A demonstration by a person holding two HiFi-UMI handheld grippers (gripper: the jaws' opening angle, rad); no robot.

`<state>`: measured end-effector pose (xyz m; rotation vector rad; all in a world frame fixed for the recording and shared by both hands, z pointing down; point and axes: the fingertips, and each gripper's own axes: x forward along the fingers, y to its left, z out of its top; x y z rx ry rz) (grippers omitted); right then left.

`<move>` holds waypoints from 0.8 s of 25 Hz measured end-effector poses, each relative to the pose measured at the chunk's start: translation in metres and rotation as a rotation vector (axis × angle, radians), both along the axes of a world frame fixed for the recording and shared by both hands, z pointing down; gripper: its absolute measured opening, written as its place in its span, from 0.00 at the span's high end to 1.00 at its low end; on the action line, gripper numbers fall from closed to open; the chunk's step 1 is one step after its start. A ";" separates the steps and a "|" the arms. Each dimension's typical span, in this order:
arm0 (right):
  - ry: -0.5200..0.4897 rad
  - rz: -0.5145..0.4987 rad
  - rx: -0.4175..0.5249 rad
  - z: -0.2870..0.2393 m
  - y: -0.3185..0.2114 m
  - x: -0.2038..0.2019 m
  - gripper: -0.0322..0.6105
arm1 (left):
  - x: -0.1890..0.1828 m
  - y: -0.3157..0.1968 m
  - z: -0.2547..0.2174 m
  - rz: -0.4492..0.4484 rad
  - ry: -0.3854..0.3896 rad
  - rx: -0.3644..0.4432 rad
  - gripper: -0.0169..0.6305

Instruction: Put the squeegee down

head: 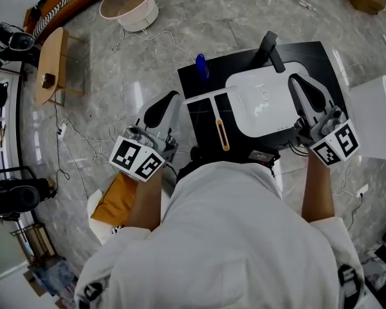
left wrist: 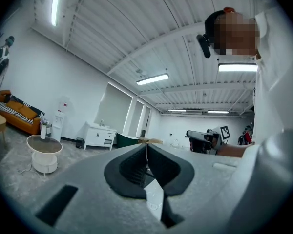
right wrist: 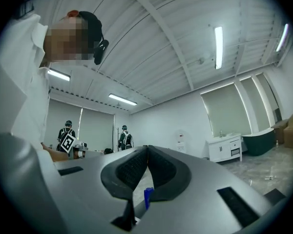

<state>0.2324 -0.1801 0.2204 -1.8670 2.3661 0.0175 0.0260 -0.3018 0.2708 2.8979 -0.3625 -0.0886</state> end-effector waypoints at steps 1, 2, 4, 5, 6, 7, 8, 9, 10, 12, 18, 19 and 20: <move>-0.010 0.003 0.000 0.000 0.002 0.003 0.93 | -0.001 0.001 -0.003 -0.005 0.002 0.007 0.95; -0.016 0.010 -0.001 0.001 0.003 0.007 0.93 | -0.002 0.002 -0.006 -0.011 0.002 0.013 0.95; -0.007 0.026 -0.001 0.002 0.005 0.012 0.93 | -0.002 0.004 -0.010 -0.024 -0.001 0.028 0.95; 0.004 0.032 -0.003 0.002 0.006 0.013 0.93 | -0.002 0.006 -0.011 -0.030 -0.002 0.034 0.95; 0.014 0.036 -0.006 0.003 0.007 0.014 0.93 | -0.002 0.007 -0.011 -0.036 -0.002 0.038 0.95; 0.021 0.041 -0.011 0.005 0.007 0.015 0.93 | -0.002 0.008 -0.011 -0.042 -0.002 0.040 0.95; 0.026 0.045 -0.017 0.006 0.008 0.017 0.93 | -0.002 0.010 -0.012 -0.048 -0.002 0.042 0.95; 0.029 0.050 -0.023 0.008 0.008 0.018 0.93 | -0.001 0.011 -0.012 -0.053 -0.004 0.046 0.95; 0.033 0.056 -0.028 0.009 0.009 0.019 0.93 | 0.000 0.012 -0.013 -0.058 -0.007 0.053 0.95; 0.046 0.066 -0.035 0.011 0.010 0.020 0.93 | 0.001 0.014 -0.014 -0.067 -0.017 0.075 0.95; 0.071 0.153 -0.084 0.016 0.016 0.038 0.93 | 0.001 0.015 -0.011 -0.184 -0.103 0.150 0.95; 0.072 0.185 -0.100 0.019 0.017 0.043 0.93 | -0.001 0.013 -0.008 -0.214 -0.129 0.162 0.95; 0.071 0.212 -0.109 0.021 0.019 0.048 0.93 | -0.002 0.012 -0.005 -0.242 -0.149 0.171 0.95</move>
